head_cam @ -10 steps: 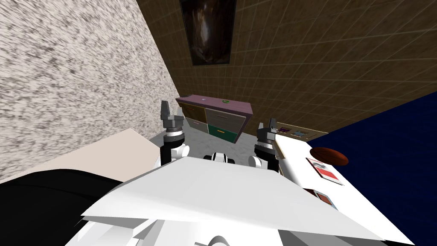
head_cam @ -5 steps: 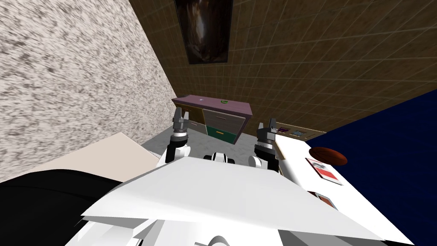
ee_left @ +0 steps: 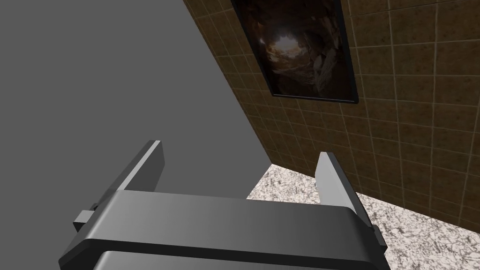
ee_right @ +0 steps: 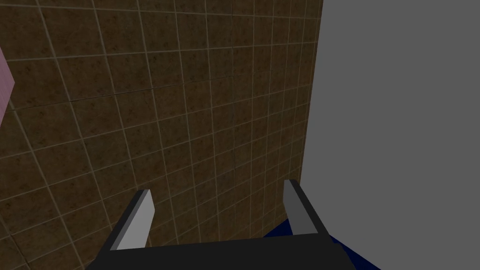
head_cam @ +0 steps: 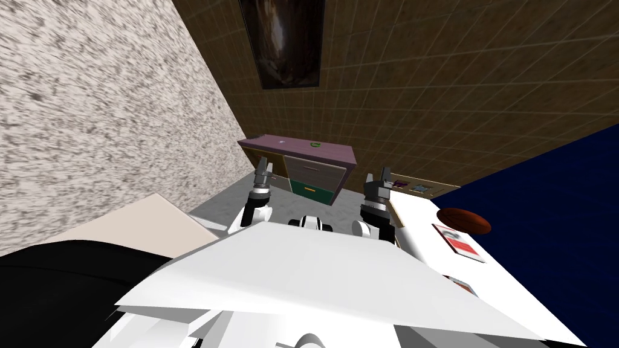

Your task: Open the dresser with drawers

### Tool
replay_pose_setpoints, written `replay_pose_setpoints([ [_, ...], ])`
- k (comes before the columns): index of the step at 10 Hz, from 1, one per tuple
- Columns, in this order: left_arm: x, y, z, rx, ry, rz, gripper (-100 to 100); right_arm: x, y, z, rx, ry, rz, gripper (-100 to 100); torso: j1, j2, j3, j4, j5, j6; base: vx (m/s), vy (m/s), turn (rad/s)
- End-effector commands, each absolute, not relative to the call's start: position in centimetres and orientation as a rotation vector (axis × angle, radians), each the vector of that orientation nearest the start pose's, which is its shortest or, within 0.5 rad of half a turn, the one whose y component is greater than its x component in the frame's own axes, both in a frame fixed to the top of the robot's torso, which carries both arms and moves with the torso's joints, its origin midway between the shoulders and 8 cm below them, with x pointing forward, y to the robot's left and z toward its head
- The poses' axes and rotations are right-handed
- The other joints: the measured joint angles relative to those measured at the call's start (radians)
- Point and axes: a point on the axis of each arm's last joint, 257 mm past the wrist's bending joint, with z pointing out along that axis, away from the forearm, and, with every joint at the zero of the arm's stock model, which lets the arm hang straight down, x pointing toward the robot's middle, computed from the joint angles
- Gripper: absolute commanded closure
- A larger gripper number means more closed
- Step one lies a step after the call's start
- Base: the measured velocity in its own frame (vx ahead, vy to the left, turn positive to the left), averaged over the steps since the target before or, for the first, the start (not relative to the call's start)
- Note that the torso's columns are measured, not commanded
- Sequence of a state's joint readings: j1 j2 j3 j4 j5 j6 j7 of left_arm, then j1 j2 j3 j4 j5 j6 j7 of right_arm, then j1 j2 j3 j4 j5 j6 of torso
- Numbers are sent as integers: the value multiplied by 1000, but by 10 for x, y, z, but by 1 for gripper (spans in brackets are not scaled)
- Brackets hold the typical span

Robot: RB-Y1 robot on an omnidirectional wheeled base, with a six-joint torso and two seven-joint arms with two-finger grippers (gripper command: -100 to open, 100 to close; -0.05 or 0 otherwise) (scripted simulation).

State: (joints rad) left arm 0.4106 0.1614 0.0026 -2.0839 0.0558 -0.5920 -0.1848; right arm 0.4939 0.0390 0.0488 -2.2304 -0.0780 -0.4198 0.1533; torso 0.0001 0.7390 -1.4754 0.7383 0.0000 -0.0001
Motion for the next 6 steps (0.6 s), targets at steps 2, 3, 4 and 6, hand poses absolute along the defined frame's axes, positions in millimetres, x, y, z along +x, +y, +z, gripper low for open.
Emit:
replay_pose_setpoints([
  [2, 391, 272, -51, -558, 820, -1156, -100, 367, -277, -12, 778, 668, 1235, 0, 0, -1, -1, 0, 0, 0, 80, -2, -50],
  [3, 395, 271, -61, -571, 836, -1151, -100, 367, -277, -12, 778, 669, 1235, 0, 0, -2, -1, -1, 0, 0, 80, -2, -49],
  [4, 399, 270, -70, -581, 850, -1147, -100, 367, -277, -12, 778, 668, 1235, 0, 0, -2, -1, 0, 0, 0, 74, -1, -51],
  [6, 403, 269, -81, -595, 867, -1142, -100, 367, -277, -12, 778, 668, 1235, 0, 0, 1, 0, 0, 0, 0, 51, -7, -22],
])
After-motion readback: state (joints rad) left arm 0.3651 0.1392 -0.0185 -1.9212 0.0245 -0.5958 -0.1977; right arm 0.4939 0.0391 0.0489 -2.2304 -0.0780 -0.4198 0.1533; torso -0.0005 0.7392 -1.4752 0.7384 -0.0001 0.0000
